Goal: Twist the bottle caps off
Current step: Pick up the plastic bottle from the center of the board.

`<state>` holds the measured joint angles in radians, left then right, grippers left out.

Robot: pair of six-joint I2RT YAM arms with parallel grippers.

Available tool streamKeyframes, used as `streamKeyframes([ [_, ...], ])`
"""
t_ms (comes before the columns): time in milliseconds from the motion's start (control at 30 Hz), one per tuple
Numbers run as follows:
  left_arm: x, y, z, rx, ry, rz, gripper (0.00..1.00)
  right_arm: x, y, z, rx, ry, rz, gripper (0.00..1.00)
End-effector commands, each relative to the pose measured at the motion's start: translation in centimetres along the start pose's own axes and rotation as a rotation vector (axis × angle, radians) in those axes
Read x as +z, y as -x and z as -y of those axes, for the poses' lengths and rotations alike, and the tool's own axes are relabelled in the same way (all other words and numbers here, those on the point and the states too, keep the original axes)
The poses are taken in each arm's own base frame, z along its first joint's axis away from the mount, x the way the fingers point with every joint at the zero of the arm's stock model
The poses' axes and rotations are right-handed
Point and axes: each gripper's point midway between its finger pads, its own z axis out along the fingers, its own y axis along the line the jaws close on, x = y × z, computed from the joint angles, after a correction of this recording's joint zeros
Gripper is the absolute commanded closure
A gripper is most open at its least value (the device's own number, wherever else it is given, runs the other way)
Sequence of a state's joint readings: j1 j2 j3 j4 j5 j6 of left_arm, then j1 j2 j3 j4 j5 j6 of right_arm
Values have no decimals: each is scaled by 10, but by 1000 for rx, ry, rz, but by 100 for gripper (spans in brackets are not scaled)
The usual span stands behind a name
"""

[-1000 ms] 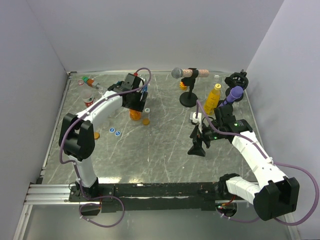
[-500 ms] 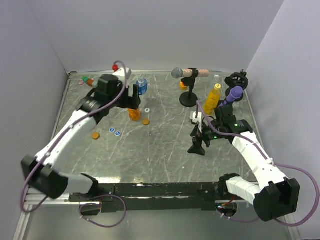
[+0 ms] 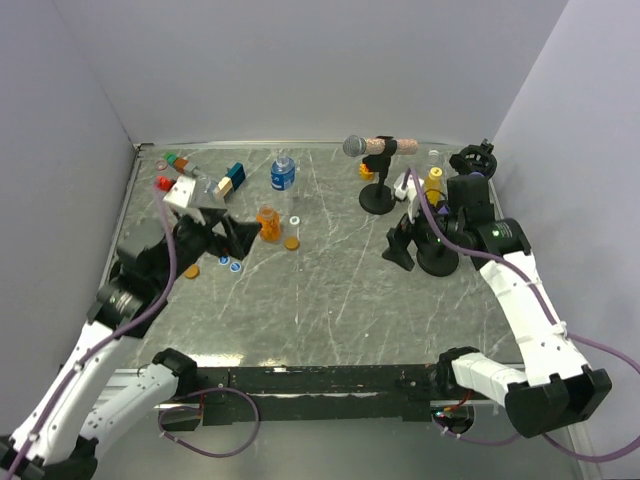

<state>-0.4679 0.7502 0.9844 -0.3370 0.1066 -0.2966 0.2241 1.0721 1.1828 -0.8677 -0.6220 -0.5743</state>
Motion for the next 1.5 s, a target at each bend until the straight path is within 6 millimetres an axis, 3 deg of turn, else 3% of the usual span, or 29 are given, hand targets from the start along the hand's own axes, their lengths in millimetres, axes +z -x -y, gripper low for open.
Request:
streamKeyframes([
  [0, -13, -8, 14, -26, -104, 86, 3, -3, 4, 17, 132, -78, -50, 1],
  [133, -19, -36, 15, -11, -152, 70, 3, -14, 25, 38, 127, -167, -41, 1],
  [300, -25, -57, 15, 30, -180, 45, 3, -28, 54, 74, 191, -319, -16, 1],
  [533, -32, -68, 11, 50, -178, 65, 3, -23, 63, 130, 323, -489, -58, 1],
  [767, -29, -71, 5, 50, -143, 41, 3, -17, 50, 191, 354, -658, -164, 1],
  [967, -29, -71, 1, 50, -124, 37, 4, -15, 33, 227, 451, -682, -215, 13],
  [1233, -28, -72, 0, 49, -120, 33, 3, 6, 8, 240, 473, -651, -298, 23],
  [1467, -27, -74, 0, 48, -119, 27, 3, 12, -9, 244, 507, -641, -348, 30],
])
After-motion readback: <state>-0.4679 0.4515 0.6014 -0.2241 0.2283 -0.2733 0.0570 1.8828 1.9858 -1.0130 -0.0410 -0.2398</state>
